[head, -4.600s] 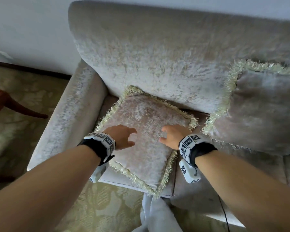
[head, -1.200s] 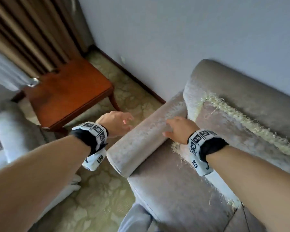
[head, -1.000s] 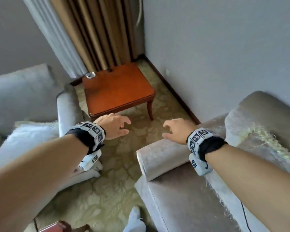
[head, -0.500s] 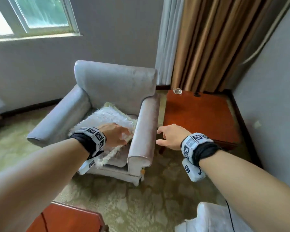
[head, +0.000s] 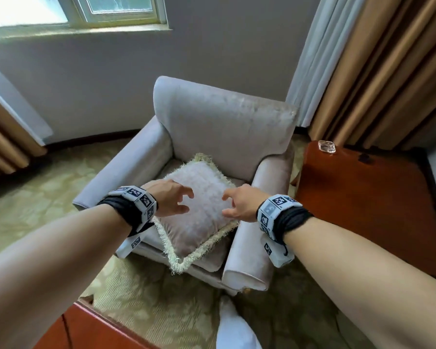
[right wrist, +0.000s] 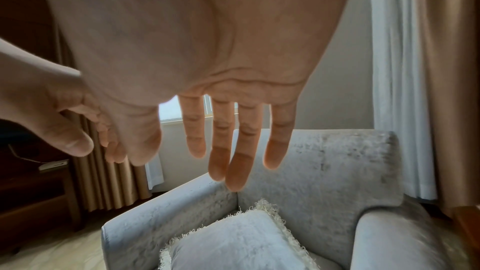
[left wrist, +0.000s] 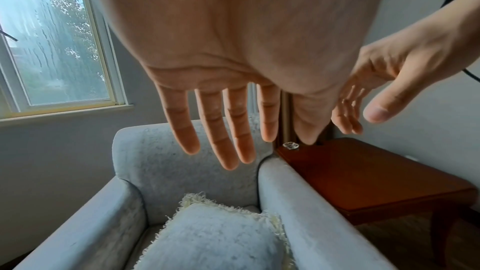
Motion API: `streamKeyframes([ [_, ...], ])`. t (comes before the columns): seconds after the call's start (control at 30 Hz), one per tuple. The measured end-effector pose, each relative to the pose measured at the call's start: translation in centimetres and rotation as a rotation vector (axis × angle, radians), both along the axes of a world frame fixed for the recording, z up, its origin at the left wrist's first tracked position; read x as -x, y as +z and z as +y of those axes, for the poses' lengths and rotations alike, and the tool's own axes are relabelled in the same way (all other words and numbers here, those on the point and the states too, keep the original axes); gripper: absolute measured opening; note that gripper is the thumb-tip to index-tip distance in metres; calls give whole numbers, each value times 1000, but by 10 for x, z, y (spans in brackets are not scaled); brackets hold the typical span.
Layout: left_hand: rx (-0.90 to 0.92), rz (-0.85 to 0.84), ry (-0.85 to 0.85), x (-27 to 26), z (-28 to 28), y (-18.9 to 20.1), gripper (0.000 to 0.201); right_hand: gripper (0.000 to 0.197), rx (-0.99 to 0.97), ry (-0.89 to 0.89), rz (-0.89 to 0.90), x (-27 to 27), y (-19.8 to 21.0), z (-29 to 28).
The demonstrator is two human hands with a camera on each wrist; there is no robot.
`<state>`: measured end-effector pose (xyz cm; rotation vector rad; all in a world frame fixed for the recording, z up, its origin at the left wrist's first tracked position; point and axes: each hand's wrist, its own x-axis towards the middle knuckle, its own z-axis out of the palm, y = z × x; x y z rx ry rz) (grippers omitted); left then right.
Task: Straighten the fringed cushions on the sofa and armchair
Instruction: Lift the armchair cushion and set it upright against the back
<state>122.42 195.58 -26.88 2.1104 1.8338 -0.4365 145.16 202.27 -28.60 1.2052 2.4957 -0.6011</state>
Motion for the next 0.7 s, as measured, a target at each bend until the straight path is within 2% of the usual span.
streamKeyframes([
  [0.2, 21, 13, 80, 47, 80, -17, 43, 53, 41, 66, -5, 58, -27, 97],
  [0.4, 79, 27, 49, 89, 139, -32, 43, 54, 85, 82, -4, 105, -43, 158],
  [0.53, 75, -33, 44, 122, 183, -54, 43, 52, 118, 7, 5, 129, -66, 190],
  [0.7, 146, -58, -93, 170, 248, -107, 42, 51, 198, -184, 7, 164, -114, 215],
])
